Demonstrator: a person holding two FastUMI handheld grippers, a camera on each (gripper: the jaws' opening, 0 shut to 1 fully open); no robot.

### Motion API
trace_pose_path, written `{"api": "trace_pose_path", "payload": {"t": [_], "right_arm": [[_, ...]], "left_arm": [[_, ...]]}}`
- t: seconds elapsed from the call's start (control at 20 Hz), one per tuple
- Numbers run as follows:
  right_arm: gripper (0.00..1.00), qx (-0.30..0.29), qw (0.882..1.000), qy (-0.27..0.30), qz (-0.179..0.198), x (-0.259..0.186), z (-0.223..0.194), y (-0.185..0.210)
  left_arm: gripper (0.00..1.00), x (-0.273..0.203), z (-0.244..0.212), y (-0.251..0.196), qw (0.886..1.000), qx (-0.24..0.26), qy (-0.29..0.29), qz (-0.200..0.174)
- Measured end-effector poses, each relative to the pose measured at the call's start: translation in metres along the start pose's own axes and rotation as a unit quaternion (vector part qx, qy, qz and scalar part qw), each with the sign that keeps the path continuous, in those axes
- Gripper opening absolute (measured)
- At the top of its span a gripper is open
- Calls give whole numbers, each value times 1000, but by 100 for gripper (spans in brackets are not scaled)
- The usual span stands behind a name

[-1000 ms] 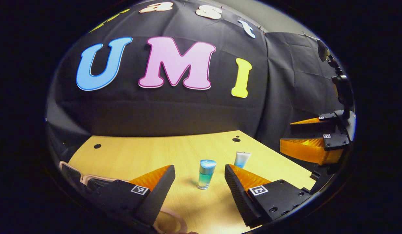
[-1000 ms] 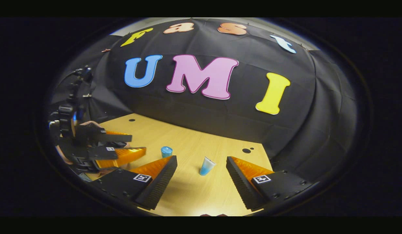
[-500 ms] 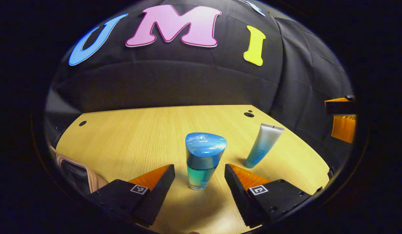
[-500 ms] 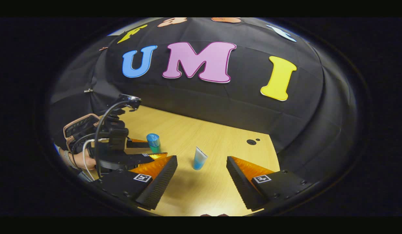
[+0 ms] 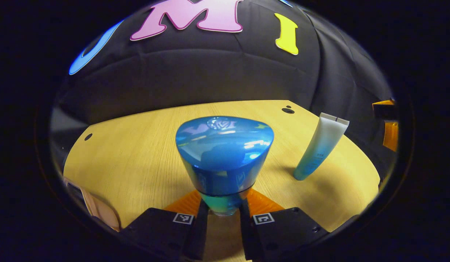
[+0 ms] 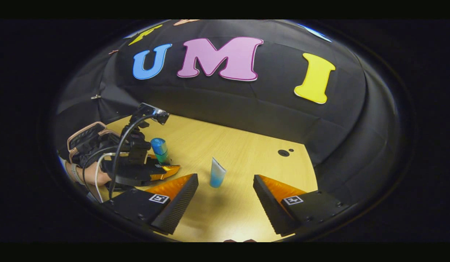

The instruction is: First open the suitcase, pack the skin care products into it, and then close the suitcase.

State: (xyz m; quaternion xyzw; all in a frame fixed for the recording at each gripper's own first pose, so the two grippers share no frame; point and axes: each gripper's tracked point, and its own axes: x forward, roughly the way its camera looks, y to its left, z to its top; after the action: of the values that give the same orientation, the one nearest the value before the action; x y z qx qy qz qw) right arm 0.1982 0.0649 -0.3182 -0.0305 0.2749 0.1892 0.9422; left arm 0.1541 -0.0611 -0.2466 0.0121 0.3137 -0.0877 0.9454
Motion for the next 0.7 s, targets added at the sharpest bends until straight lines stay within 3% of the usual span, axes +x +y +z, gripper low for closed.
{"api": "trace_pose_path", "payload": {"t": [0.6, 0.65, 0.7], "right_arm": [[98, 114, 991, 73, 16, 116, -68, 24], [93, 128, 988, 89, 17, 122, -79, 25], [78, 140, 986, 94, 6, 118, -82, 21]], "left_arm": [[43, -49, 31, 11, 1000, -15, 1, 12], [43, -55, 32, 13, 1000, -15, 0, 15], [43, -60, 34, 15, 1000, -13, 0, 17]]}}
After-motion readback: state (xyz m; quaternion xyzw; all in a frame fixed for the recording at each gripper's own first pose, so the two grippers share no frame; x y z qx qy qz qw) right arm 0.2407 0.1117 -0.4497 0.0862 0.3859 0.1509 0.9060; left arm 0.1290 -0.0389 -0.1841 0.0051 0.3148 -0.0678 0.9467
